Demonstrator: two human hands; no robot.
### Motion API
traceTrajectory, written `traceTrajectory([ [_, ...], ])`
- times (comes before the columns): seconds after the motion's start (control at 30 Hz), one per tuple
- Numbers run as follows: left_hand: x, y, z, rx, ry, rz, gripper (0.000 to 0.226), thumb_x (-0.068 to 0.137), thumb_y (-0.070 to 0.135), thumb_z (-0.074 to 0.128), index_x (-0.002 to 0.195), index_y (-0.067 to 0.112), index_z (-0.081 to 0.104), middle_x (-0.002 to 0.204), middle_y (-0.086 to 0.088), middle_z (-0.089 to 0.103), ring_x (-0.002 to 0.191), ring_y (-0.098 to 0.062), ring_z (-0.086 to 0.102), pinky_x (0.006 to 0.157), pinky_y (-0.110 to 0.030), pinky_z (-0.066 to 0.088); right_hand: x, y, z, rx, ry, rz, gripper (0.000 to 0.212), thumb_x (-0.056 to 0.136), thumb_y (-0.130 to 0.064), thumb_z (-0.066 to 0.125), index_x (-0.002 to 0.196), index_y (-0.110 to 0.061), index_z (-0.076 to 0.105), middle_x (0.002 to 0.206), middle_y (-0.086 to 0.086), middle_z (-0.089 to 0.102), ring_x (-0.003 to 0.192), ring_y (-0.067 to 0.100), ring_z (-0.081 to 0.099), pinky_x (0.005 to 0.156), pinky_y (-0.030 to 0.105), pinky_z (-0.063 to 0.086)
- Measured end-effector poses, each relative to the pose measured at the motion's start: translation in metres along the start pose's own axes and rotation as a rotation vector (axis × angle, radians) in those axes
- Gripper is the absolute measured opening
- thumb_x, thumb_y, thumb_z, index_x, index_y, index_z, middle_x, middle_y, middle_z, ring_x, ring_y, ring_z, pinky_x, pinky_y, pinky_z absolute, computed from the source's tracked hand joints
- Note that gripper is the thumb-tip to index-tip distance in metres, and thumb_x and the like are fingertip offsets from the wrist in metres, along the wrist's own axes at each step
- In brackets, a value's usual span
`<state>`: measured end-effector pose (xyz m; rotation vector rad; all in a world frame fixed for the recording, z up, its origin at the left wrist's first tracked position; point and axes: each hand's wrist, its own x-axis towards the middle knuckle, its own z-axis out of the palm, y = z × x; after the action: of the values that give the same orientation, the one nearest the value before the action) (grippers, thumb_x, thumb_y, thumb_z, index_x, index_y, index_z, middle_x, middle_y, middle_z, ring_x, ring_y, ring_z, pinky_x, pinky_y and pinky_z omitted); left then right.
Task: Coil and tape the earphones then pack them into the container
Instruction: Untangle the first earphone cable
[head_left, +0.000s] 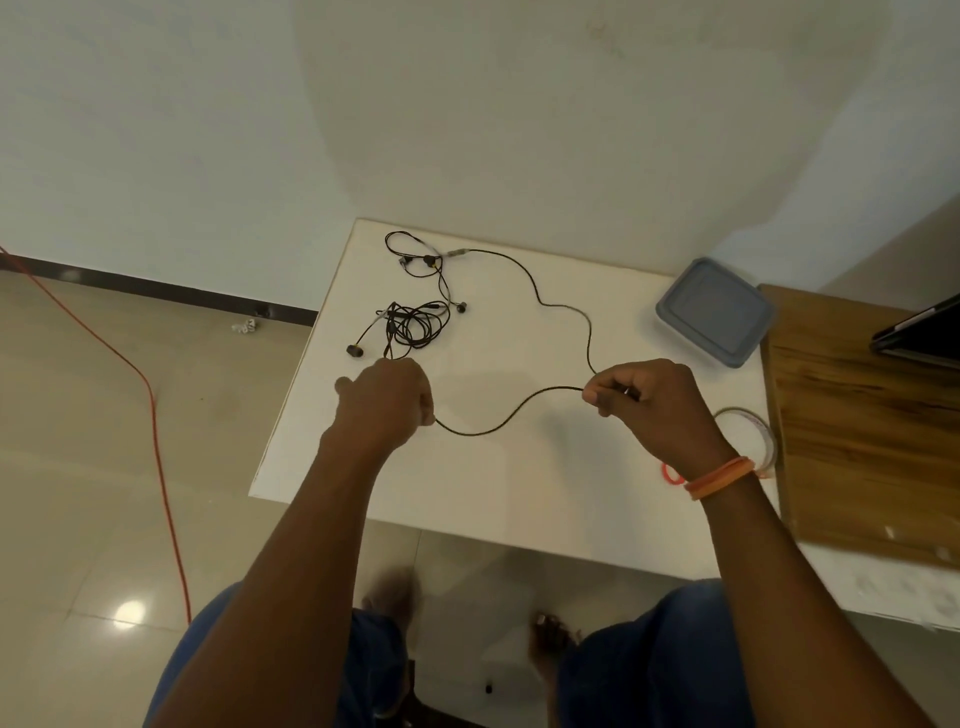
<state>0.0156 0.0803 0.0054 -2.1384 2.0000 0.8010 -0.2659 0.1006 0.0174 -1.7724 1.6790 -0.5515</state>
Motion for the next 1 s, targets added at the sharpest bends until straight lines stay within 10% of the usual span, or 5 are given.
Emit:
traceTrajectory([
  [0.4,0.005,-0.006,0.009,0.086,-0.111,-0.031,0.018,0.086,0.006,0.062,0.098,0.019,0.066,0.103,-0.002,0.062,0.095,-0.026,0.060,0.087,-0.038,0.040,0.004,0.006,0.014,-0.132,-0.041,0.078,0.013,0.088,-0.022,0.069,0.077,-0.019,0.074,0.066,-0.009,0.066,0.065,0.003,0.059,0.059,0.015,0.038],
  [0.6,0.000,0.030,0.001,-0.544,0.013,0.320,0.017,0.088,0.016,0.071,0.105,0.018,0.074,0.095,0.010,0.071,0.062,-0.004,0.065,0.064,-0.011,0.049,0.005,-0.014,0.024,-0.060,-0.039,-0.005,0.011,0.088,-0.022,0.069,0.079,-0.019,0.074,0.068,-0.008,0.068,0.065,0.001,0.059,0.061,0.010,0.039],
  [0.83,-0.013,0.055,-0.005,-0.588,-0.063,0.475,0.013,0.089,0.012,0.068,0.095,0.015,0.079,0.055,0.023,0.063,0.046,0.000,0.057,0.049,-0.008,0.039,0.005,-0.028,0.032,0.068,-0.062,-0.122,0.011,0.087,-0.024,0.072,0.080,-0.017,0.076,0.068,-0.008,0.070,0.065,0.008,0.063,0.061,0.018,0.047],
  [1.0,-0.005,0.037,-0.019,-0.497,0.138,0.388,0.015,0.090,0.006,0.061,0.091,0.010,0.075,0.071,0.004,0.069,0.053,-0.005,0.058,0.059,-0.025,0.051,0.004,-0.021,0.010,0.240,-0.095,0.016,0.005,0.085,-0.017,0.073,0.084,-0.014,0.078,0.068,0.002,0.072,0.054,0.006,0.059,0.053,0.017,0.048],
])
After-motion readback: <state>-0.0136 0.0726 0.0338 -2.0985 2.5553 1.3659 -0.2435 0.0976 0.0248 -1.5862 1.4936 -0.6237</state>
